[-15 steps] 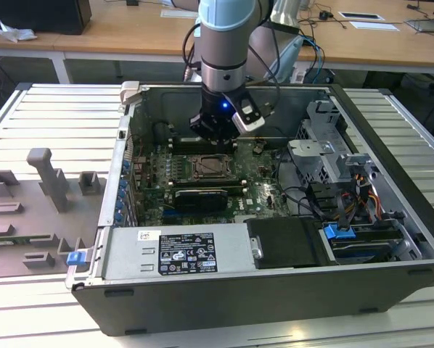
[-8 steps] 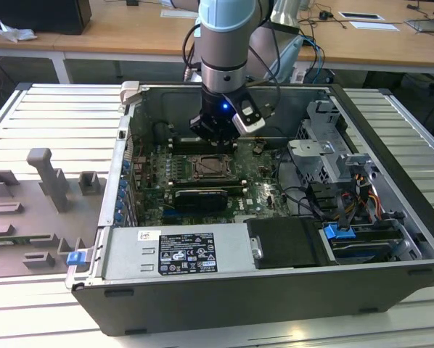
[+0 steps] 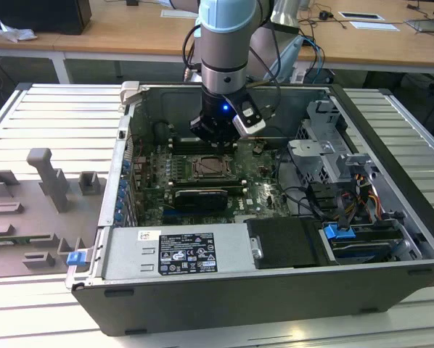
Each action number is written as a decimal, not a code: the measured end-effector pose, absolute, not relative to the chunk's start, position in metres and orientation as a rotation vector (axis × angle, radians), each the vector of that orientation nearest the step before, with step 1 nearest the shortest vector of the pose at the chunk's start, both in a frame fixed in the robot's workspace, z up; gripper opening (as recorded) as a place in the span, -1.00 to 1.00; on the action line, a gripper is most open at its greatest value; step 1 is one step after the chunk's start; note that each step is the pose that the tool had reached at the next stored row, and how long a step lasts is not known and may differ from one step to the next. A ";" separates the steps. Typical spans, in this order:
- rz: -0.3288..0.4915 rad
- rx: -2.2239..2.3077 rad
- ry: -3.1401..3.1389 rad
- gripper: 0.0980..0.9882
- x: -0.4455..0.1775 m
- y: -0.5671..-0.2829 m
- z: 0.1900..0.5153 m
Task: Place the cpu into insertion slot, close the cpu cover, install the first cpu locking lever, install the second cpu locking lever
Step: 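Install the second cpu locking lever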
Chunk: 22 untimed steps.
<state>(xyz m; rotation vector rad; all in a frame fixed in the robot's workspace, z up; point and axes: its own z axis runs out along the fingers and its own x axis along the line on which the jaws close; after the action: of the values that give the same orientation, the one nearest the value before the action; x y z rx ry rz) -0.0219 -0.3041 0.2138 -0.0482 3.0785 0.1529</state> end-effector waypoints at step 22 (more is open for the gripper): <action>0.156 -0.048 3.078 -0.98 -0.022 -0.317 0.227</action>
<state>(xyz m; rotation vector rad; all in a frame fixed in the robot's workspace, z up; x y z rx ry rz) -0.0219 -0.3168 0.2269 -0.0482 3.0783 0.1555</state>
